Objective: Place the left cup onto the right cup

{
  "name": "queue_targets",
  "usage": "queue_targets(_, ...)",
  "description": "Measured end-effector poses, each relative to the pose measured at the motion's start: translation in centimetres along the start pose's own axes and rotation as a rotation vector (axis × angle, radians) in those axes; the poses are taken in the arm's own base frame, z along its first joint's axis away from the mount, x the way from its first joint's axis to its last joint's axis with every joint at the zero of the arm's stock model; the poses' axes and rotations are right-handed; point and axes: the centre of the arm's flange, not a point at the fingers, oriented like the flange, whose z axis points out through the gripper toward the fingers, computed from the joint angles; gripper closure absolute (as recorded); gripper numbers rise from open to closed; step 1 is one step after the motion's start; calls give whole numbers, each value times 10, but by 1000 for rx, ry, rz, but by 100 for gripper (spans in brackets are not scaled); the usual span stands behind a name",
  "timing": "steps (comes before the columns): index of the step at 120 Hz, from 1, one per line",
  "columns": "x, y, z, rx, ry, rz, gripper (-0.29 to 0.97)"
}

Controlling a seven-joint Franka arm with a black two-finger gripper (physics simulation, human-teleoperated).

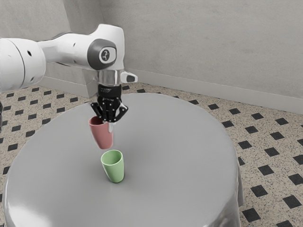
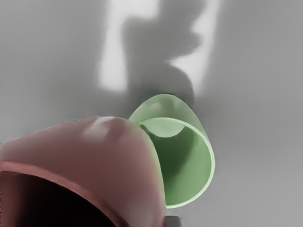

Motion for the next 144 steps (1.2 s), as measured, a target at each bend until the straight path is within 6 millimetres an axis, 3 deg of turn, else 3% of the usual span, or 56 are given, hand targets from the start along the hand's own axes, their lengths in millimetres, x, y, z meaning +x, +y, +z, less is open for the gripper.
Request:
queue_targets(33, -18, 21, -16, 2, 54, -15, 79)
queue_targets(71, -43, 29, -3, 6, 38, -33, 78)
queue_targets(144, -37, 31, 13, -19, 95, -90, 78)
